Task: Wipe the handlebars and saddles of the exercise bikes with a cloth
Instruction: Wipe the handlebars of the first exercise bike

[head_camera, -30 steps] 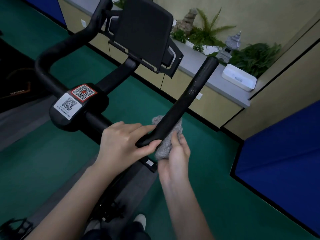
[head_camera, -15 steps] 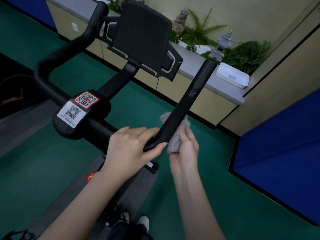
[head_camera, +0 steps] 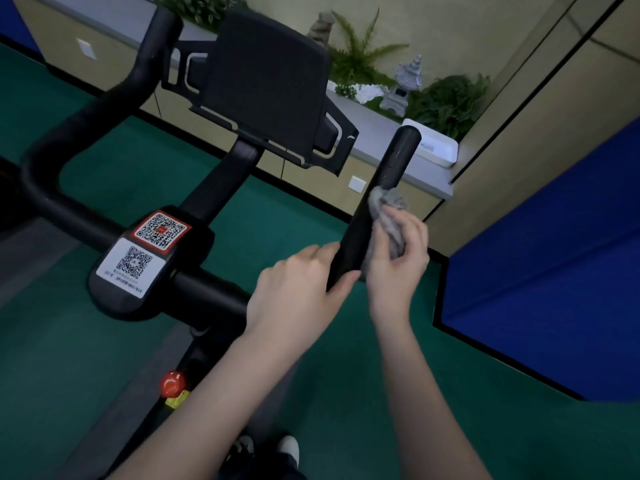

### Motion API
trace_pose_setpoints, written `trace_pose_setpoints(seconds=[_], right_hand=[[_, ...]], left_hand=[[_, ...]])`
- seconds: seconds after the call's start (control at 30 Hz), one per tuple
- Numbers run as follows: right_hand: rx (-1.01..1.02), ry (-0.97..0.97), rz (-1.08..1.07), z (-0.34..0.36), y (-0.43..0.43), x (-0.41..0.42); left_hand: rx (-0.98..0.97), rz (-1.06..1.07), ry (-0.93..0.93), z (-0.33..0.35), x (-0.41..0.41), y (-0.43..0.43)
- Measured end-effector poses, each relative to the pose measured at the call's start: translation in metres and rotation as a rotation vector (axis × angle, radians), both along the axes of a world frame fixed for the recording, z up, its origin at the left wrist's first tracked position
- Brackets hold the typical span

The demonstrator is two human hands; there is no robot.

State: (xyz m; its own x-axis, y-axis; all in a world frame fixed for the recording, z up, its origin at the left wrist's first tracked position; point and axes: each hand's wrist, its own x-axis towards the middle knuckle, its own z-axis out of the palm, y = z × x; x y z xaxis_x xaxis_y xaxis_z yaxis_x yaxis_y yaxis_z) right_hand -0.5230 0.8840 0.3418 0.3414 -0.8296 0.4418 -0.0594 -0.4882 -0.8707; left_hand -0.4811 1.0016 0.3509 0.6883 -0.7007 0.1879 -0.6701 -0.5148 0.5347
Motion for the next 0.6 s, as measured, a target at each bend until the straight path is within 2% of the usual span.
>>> trace_pose_setpoints(seconds=[0.13,0.3,0.6], right_hand=[[-0.217,0.147,0.071,0.007,-0.007,-0.003],[-0.355,0.243,0.079,0.029,-0.026,0.015],[-0.600,0.732,0.519,0.076,-0.044,0.009]], left_hand=[[-0.004,-0.009,0.016,0.000,0.002,0.000],[0.010,0.013,0.025,-0.001,0.003,0.001],[-0.038,0.063,0.255,-0.001,0.011,-0.005]])
